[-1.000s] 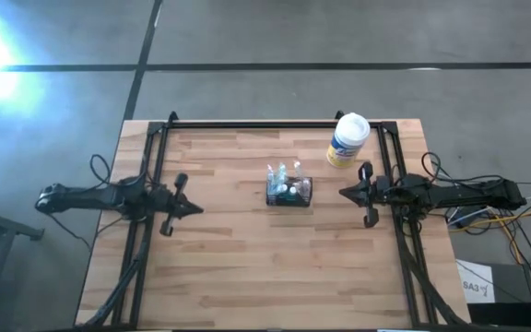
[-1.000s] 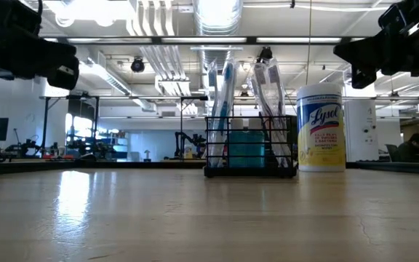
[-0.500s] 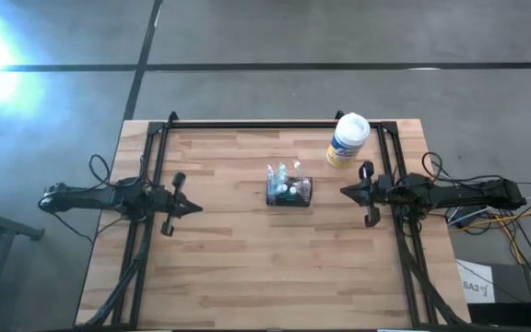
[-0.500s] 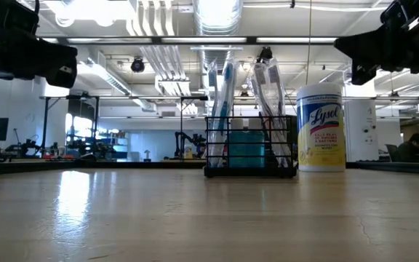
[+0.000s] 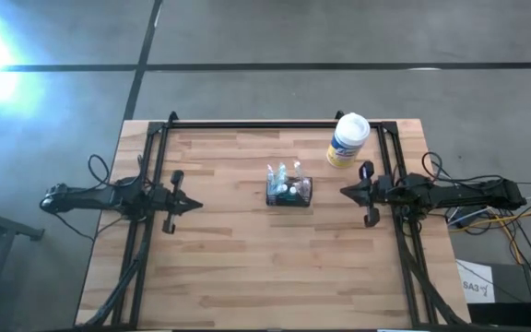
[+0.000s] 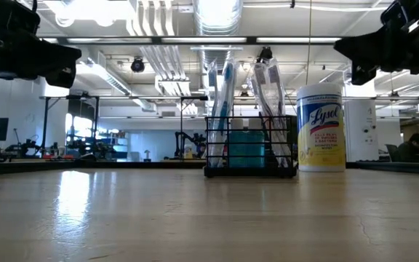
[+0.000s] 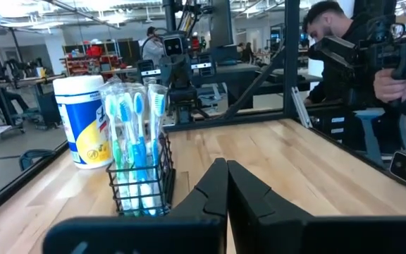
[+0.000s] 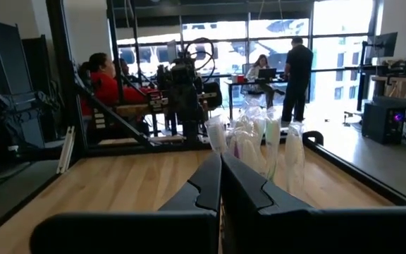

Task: Pick & Place toothbrushing station
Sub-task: Return to Home Position

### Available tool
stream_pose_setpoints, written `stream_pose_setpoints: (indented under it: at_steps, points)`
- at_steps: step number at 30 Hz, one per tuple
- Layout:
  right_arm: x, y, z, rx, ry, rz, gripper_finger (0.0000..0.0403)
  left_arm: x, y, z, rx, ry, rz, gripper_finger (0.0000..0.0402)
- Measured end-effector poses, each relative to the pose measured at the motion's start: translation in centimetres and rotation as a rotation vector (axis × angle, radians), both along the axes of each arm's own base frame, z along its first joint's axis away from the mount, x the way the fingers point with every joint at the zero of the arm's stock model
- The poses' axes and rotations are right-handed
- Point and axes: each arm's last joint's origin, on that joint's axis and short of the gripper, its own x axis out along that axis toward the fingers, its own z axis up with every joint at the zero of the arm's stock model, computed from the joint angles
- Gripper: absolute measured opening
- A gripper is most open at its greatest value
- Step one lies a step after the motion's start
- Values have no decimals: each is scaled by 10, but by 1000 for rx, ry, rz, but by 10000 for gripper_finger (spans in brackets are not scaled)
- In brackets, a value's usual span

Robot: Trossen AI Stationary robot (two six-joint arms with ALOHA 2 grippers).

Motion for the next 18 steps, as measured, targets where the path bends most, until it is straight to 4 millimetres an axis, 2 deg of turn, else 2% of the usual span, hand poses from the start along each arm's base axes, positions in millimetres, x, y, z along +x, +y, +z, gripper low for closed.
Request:
stream_pose_setpoints:
  at_steps: [10,18]
  points:
    - [0,0,-1,24,12,3,8,1,1,-2,-4,23,21,6]
    - [1,0,-2,26,21,3,8,1,1,-2,-77,30,22,11]
